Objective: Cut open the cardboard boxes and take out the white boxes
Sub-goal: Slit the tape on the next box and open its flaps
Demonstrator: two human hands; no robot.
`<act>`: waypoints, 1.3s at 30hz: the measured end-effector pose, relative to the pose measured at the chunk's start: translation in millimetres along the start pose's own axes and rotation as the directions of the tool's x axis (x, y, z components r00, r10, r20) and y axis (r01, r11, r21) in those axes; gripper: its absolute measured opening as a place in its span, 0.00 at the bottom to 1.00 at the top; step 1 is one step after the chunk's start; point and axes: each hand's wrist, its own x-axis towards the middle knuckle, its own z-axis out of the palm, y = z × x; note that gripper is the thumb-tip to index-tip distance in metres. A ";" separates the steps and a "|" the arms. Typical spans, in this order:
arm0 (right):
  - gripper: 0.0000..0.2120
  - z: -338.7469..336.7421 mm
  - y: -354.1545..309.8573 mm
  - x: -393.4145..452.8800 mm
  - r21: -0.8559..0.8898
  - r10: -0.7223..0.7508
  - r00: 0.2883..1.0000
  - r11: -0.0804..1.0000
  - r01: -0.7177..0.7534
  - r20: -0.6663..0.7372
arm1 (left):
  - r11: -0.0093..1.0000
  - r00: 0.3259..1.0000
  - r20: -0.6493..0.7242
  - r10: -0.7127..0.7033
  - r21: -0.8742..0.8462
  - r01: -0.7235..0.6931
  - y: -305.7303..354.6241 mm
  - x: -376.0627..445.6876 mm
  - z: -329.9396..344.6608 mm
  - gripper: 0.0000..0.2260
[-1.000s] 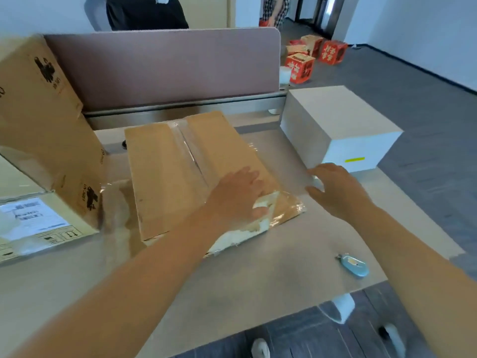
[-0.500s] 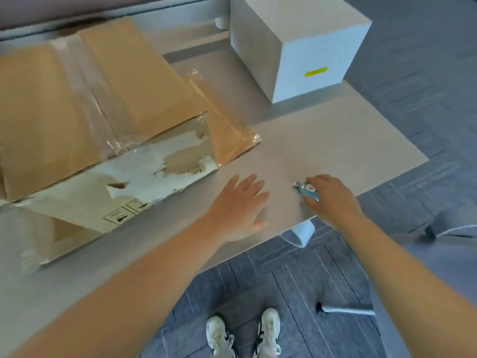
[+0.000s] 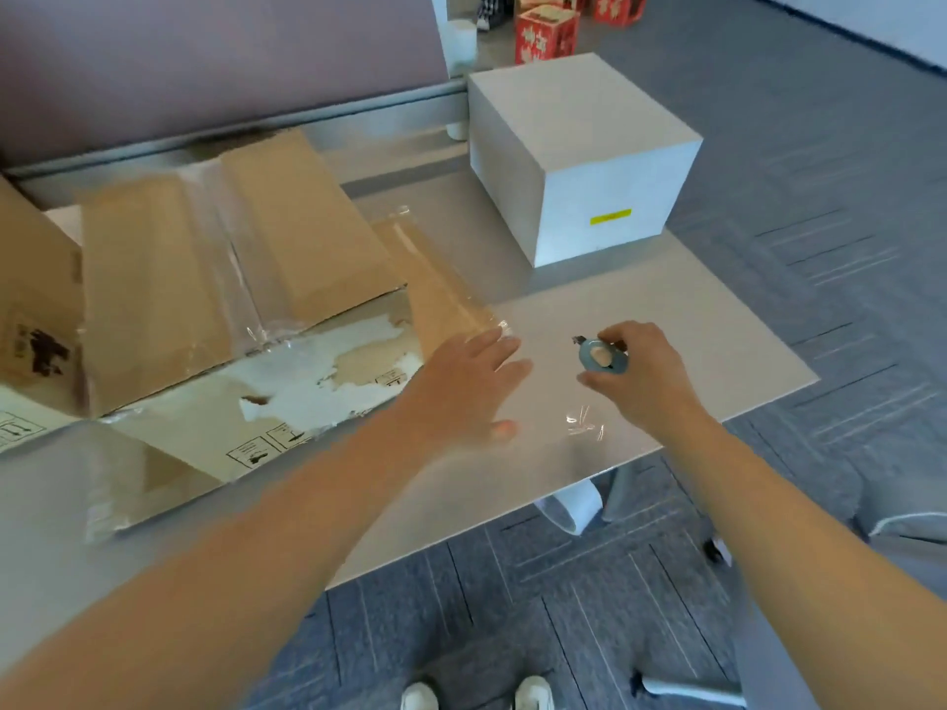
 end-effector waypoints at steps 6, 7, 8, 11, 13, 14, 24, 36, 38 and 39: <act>0.17 -12.7 -50.7 5.0 0.314 -0.013 1.000 0.949 0.007 0.016 | 0.994 0.984 -0.136 -0.112 -0.023 0.110 -36.0 -28.1 -45.0 0.31; 0.17 -11.2 -59.3 5.5 0.344 -0.021 0.999 0.939 0.010 0.027 | 0.991 0.981 -0.143 -0.130 -0.048 0.124 -45.1 -35.0 -48.5 0.31; 0.17 -9.0 -67.9 5.9 0.364 -0.031 0.999 0.931 0.016 0.037 | 0.987 0.979 -0.132 -0.154 -0.059 0.148 -55.7 -41.8 -50.3 0.31; 0.17 1.0 -92.8 8.5 0.389 -0.052 0.997 0.921 0.025 0.059 | 0.975 0.973 -0.084 -0.213 -0.077 0.207 -93.5 -56.3 -50.3 0.29; 0.16 10.2 -107.6 10.5 0.405 -0.036 0.997 0.914 0.005 0.069 | 0.971 0.974 -0.058 -0.218 -0.111 0.210 -119.0 -62.4 -49.6 0.29; 0.16 15.4 -113.8 11.0 0.416 -0.020 0.997 0.909 -0.012 0.072 | 0.970 0.976 -0.043 -0.214 -0.131 0.207 -131.2 -64.6 -48.3 0.29; 0.17 66.4 -137.6 -12.7 0.570 0.219 0.975 0.806 -0.161 -0.035 | 0.999 0.997 0.081 -0.019 -0.041 0.022 -186.6 -48.5 -15.1 0.30; 0.15 61.1 -119.2 -15.1 0.731 0.358 0.929 0.658 -0.183 -0.090 | 0.952 0.974 -0.040 -0.223 -0.224 0.208 -135.2 18.8 -17.4 0.29; 0.15 59.9 -118.6 -11.8 0.700 0.358 0.927 0.691 -0.179 -0.117 | 0.936 0.968 -0.029 -0.249 -0.264 0.233 -127.4 25.6 -19.7 0.29; 0.15 59.7 -118.9 -10.4 0.693 0.353 0.928 0.699 -0.174 -0.123 | 0.928 0.966 -0.026 -0.258 -0.285 0.240 -125.9 27.4 -20.6 0.29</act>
